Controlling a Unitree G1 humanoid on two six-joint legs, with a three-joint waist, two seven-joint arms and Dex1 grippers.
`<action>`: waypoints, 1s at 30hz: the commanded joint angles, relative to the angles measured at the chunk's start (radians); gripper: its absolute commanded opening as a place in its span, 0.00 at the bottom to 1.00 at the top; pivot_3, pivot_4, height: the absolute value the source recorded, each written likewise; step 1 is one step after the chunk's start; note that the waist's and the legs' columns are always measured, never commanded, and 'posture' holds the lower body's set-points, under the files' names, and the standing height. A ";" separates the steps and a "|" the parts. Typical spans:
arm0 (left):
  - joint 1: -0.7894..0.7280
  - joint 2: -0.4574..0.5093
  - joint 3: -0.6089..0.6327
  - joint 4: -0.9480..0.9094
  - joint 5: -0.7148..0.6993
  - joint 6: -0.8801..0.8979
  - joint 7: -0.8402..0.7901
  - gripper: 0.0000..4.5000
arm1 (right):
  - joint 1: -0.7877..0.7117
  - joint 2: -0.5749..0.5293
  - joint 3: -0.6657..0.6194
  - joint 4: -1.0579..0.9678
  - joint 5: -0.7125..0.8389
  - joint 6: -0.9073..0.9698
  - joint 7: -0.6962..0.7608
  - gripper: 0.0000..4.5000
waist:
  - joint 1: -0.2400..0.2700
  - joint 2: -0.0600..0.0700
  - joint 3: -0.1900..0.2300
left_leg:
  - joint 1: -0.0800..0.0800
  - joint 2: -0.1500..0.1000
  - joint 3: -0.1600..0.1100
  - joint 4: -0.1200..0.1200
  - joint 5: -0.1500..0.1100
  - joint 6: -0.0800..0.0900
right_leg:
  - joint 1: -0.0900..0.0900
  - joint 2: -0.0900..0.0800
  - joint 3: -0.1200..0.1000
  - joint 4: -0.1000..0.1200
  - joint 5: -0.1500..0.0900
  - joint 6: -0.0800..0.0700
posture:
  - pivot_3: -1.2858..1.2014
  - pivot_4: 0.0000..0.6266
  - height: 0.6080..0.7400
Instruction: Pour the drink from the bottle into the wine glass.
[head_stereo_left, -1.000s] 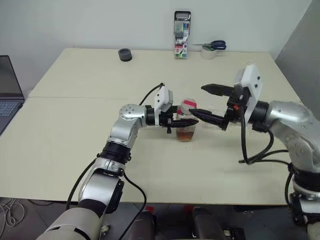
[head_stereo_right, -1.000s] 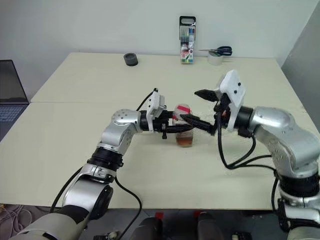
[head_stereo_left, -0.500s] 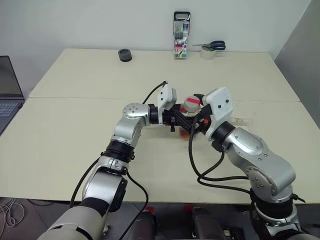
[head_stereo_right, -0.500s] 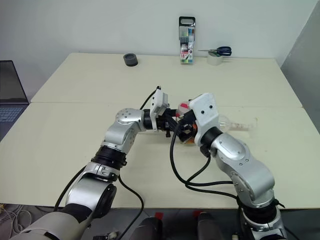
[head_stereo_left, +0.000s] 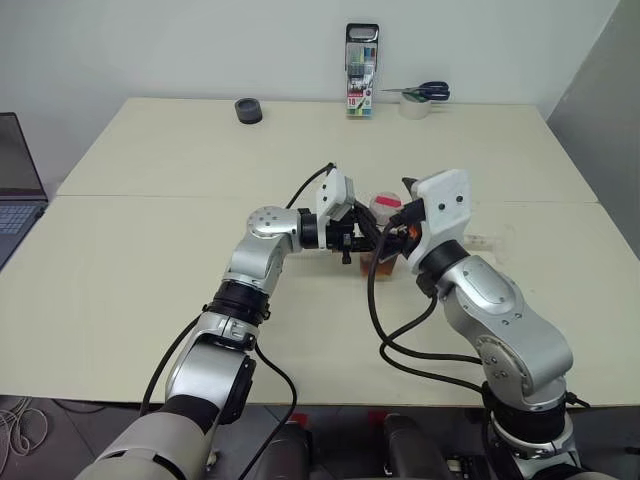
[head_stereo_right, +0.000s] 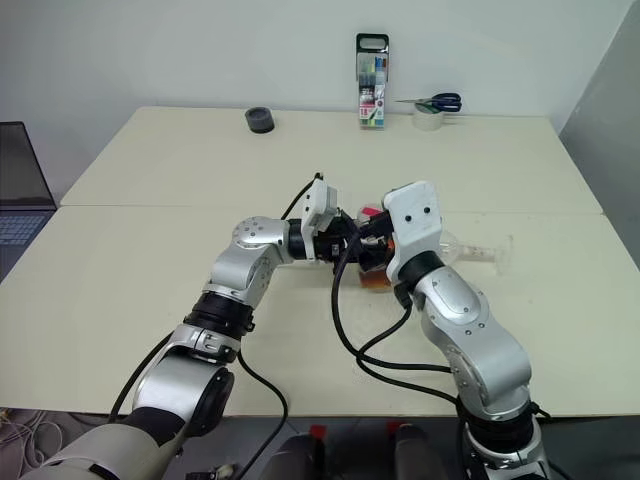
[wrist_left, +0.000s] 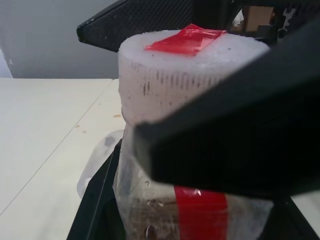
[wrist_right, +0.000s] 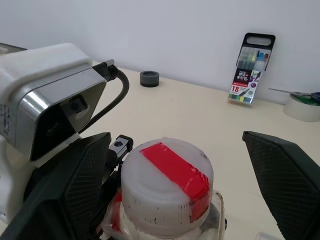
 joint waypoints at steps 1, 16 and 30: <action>-0.038 0.000 0.009 -0.016 -0.008 -0.006 0.001 0.40 | -0.013 0.014 -0.002 -0.022 -0.005 -0.011 0.007 0.80 | -0.001 0.000 0.000 | 0.000 0.000 0.000 0.000 0.000 0.000 | 0.000 0.000 0.000 0.000 0.000 0.000 | 0.52 0.24 1.00; -0.031 0.039 -0.020 -0.047 -0.006 -0.007 -0.078 0.40 | -0.107 -0.257 0.003 0.176 0.109 -0.166 0.510 0.42 | -0.010 0.000 0.000 | 0.000 0.000 0.000 0.000 -0.002 0.003 | 0.000 0.000 0.000 0.000 0.000 0.000 | 0.52 0.24 1.00; -0.040 0.049 0.016 -0.022 -0.016 -0.002 -0.028 0.40 | -0.267 -0.447 -0.125 0.362 0.258 -0.127 0.779 0.94 | -0.010 0.000 0.000 | 0.000 -0.001 0.000 0.001 -0.001 0.002 | 0.001 -0.002 -0.001 0.000 0.000 0.000 | 0.52 0.24 1.00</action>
